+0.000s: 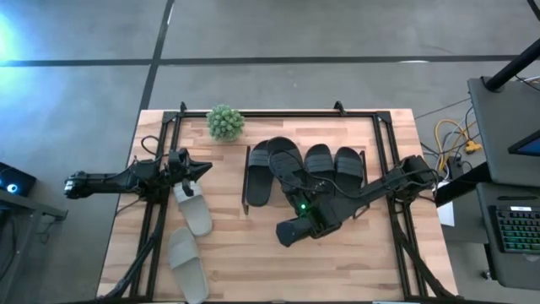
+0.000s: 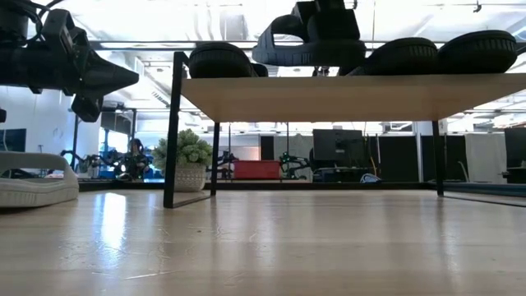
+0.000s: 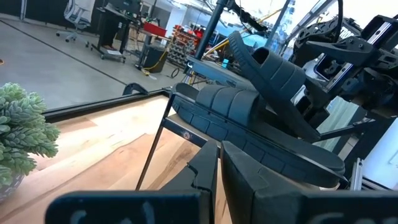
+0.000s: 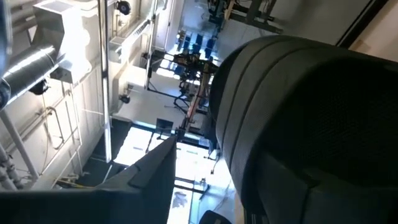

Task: Pick and place slides into the shelf
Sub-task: Put the black slipper on the shelf

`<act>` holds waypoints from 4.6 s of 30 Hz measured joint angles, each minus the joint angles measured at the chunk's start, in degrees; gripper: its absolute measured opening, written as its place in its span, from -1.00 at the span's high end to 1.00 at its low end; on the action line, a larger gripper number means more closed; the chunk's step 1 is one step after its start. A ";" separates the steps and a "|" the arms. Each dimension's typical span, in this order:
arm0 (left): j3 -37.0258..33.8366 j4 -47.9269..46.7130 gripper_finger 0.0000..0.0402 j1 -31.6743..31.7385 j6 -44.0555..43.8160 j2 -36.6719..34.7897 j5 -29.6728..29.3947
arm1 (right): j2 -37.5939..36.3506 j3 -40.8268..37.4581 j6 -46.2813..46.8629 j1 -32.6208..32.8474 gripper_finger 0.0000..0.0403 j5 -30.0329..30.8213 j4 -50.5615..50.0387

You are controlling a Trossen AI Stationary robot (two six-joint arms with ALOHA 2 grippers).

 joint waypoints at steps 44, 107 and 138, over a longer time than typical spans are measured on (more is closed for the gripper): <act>0.01 0.00 0.97 0.01 0.00 0.01 0.01 | -4.50 -0.02 4.83 -3.33 -0.13 -17.34 -3.71; 0.00 0.00 0.97 0.00 0.02 -0.01 -0.03 | -6.75 0.23 -18.30 4.23 0.60 -51.84 -3.69; 0.00 0.00 0.97 0.00 0.00 -0.01 -0.01 | -1.51 0.20 -0.57 5.40 0.81 -47.48 -17.53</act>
